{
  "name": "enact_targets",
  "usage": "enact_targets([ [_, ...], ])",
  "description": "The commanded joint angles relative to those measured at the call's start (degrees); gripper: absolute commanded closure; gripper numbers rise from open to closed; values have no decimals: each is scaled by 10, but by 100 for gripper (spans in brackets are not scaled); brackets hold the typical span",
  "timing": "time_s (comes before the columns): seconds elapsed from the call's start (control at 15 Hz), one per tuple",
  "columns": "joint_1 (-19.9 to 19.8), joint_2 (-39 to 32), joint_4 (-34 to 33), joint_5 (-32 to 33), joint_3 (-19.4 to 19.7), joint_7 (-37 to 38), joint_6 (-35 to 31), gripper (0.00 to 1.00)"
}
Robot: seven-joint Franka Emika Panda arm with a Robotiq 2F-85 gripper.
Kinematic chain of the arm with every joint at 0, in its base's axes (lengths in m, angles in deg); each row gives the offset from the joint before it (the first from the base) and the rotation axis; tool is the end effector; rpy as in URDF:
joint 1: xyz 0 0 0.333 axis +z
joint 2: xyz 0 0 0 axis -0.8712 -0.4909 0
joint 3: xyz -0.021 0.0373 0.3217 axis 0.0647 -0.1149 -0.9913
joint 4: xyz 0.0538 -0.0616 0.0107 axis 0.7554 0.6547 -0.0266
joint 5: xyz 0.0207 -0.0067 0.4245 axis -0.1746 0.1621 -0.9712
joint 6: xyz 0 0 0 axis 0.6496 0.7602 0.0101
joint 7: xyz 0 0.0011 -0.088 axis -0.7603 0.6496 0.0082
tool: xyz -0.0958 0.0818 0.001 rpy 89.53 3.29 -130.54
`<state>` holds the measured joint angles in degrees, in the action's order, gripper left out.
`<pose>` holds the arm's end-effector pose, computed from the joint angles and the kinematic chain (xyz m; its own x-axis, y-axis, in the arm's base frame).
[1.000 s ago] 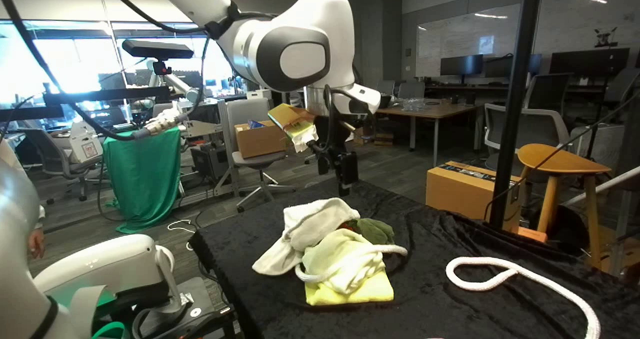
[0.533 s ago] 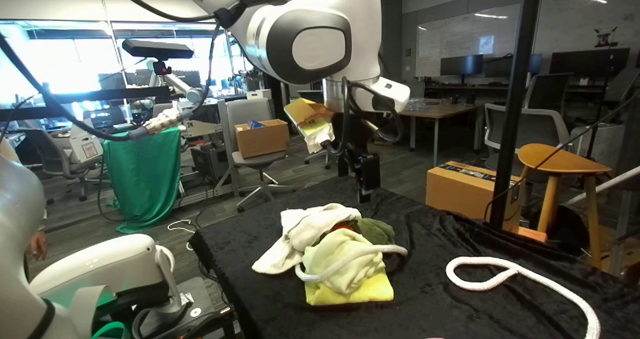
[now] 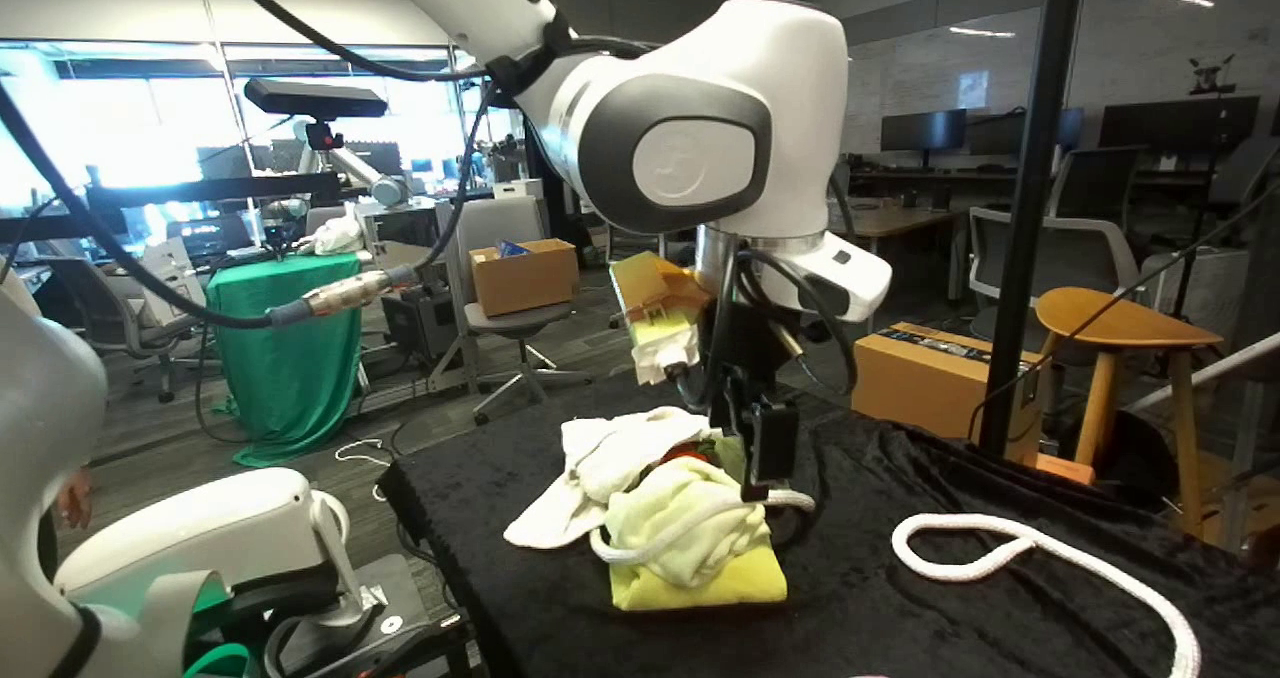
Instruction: One by one, put all the objects in the center of the table
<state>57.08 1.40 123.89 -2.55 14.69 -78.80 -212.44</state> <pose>0.4649 -0.0483 0.2975 0.9193 -0.3917 -0.0376 -0.3929 -0.9087 -0.1410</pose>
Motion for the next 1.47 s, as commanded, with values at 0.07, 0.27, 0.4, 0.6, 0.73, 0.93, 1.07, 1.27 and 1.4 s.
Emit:
enact_targets([
  [0.07,-25,-8,19,42,9,56,11,0],
  [0.27,-37,-11,35,54,18,77,17,0],
  [0.4,-42,-15,43,49,25,79,20,0],
  [0.6,-52,-25,50,60,32,94,31,0],
  [0.73,-57,-33,53,73,35,107,41,0],
  [0.93,-63,-45,57,101,38,134,36,0],
  [1.07,-65,-61,57,121,40,156,26,0],
  [1.27,-69,-76,58,148,46,195,20,0],
  [1.4,-70,-88,58,163,52,220,12,0],
])
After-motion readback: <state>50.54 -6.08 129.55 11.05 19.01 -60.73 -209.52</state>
